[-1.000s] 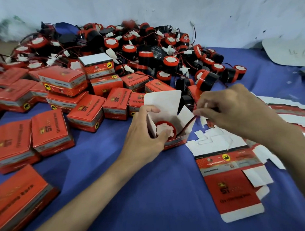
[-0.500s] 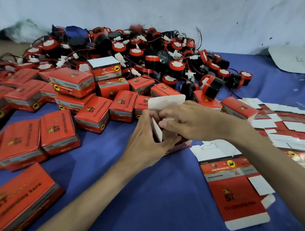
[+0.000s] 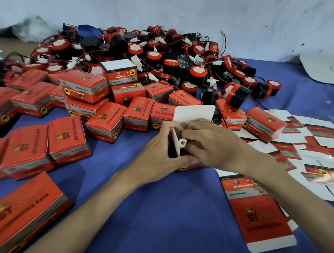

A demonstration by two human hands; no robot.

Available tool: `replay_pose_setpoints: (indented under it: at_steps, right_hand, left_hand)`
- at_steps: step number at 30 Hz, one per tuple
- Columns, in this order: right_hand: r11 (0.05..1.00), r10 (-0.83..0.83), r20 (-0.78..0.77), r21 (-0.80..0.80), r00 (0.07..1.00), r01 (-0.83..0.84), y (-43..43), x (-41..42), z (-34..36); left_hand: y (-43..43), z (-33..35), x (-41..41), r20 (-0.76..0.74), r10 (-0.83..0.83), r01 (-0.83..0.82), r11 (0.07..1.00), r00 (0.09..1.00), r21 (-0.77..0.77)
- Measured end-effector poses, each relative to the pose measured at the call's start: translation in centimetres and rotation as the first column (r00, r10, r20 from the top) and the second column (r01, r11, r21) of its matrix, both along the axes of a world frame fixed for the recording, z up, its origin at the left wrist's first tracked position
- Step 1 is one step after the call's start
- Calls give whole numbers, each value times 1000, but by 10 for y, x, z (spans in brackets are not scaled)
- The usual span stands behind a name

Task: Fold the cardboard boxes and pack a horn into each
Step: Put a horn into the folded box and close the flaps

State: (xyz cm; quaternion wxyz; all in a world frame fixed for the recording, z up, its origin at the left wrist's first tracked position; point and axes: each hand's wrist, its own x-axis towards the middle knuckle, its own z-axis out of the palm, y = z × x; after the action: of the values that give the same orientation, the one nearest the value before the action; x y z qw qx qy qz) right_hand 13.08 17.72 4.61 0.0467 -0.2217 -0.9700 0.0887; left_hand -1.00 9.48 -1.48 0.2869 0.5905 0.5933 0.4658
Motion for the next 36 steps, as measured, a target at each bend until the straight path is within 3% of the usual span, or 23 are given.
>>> replay_pose_setpoints:
  at_steps: [4, 7, 11, 15, 20, 25, 29, 31, 33, 36]
  right_hand:
    - [995, -24, -59, 94, 998, 30, -5, -6, -2]
    - [994, 55, -63, 98, 997, -48, -5, 1, -1]
    - [983, 106, 21, -156, 994, -102, 7, 15, 3]
    - [984, 81, -97, -151, 992, -95, 10, 11, -8]
    - [970, 10, -307, -230, 952, -84, 10, 10, -17]
    - [990, 88, -171, -98, 981, -106, 1, 12, -14]
    - [975, 213, -101, -35, 972, -218, -9, 24, -3]
    - [962, 260, -34, 93, 965, -256, -20, 28, -4]
    - [961, 221, 14, 169, 975, -220, -29, 25, -8]
    - [973, 152, -48, 184, 987, -141, -31, 19, -15]
  left_hand:
    - [-1, 2, -4, 15, -58, 58, 998, 998, 17]
    - [-1, 1, -4, 15, -77, 76, 996, 997, 41]
    - [-1, -1, -7, -35, -73, 74, 997, 997, 17]
    - [-2, 1, -8, -38, -127, 128, 991, 991, 29]
    - [-4, 3, -5, 105, -142, 135, 988, 984, 71]
    - [0, 0, 14, 141, -8, -10, 992, 990, 124]
    - [3, 4, 21, 267, -48, -18, 971, 962, 238]
    - [5, 6, 23, 334, -93, -5, 960, 938, 279]
    - [6, 6, 24, 361, -92, -12, 961, 928, 275]
    - [8, 2, 22, 434, -54, -46, 975, 899, 218]
